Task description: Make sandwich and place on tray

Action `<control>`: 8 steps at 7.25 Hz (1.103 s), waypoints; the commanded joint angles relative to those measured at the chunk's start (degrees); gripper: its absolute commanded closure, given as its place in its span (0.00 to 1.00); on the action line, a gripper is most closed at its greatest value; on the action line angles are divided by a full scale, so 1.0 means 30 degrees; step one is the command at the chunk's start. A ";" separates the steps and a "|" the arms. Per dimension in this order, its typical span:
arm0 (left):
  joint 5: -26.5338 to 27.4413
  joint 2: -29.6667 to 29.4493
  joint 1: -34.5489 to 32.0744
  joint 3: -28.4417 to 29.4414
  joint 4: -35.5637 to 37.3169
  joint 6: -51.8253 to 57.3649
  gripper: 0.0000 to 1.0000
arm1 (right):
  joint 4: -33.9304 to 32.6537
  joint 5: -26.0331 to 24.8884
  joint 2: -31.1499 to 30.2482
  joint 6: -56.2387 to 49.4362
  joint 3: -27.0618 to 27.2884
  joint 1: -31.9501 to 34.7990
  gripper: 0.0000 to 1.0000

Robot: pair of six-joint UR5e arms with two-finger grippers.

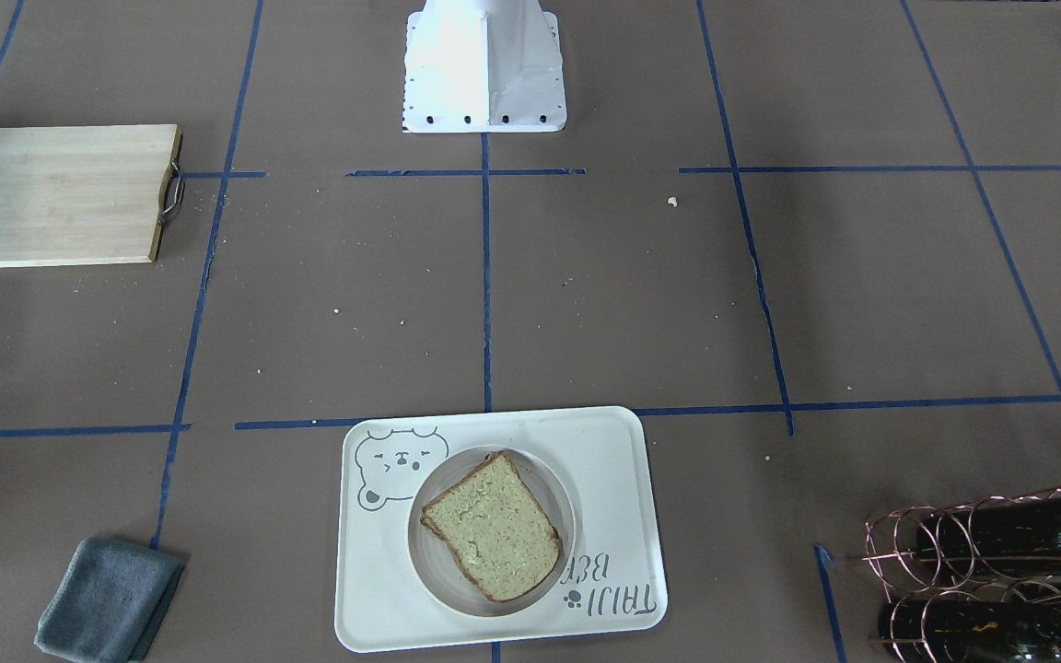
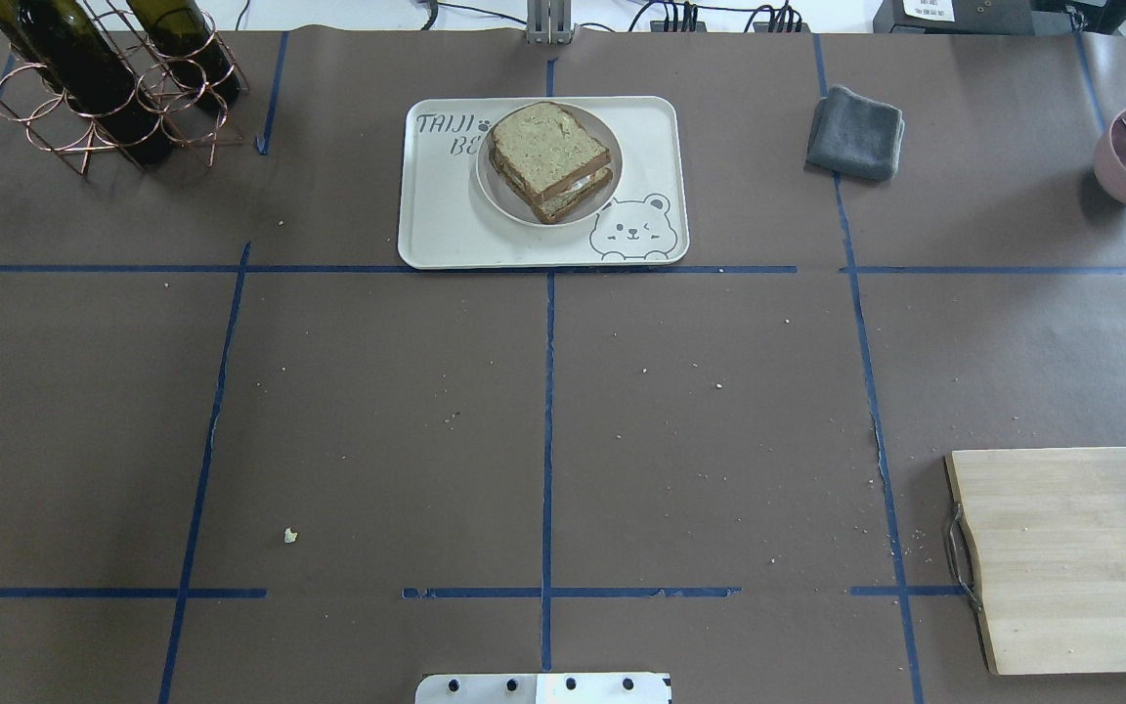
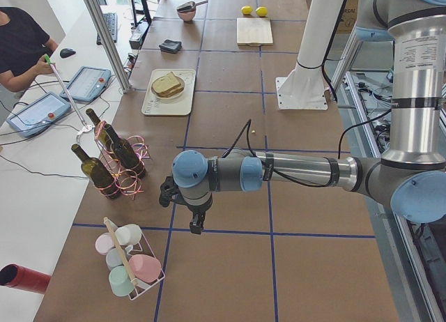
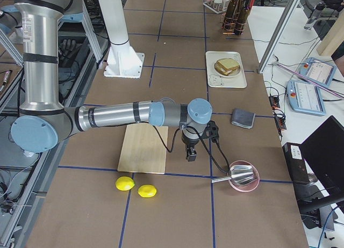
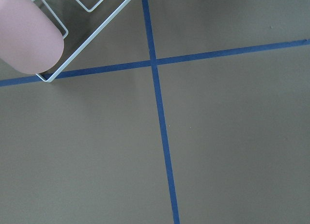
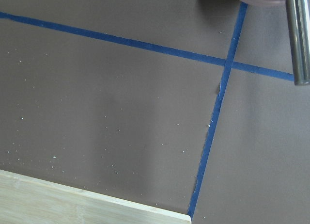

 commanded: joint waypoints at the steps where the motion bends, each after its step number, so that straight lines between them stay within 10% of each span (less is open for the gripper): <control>1: 0.0029 0.0000 0.0010 0.0040 0.0023 -0.0051 0.00 | 0.0001 -0.0005 0.0000 -0.0153 -0.0056 -0.0009 0.00; 8: 0.0030 0.0000 0.0010 0.0011 0.0052 -0.0052 0.00 | 0.0001 -0.0063 -0.0674 -0.0183 -0.0204 0.0021 0.00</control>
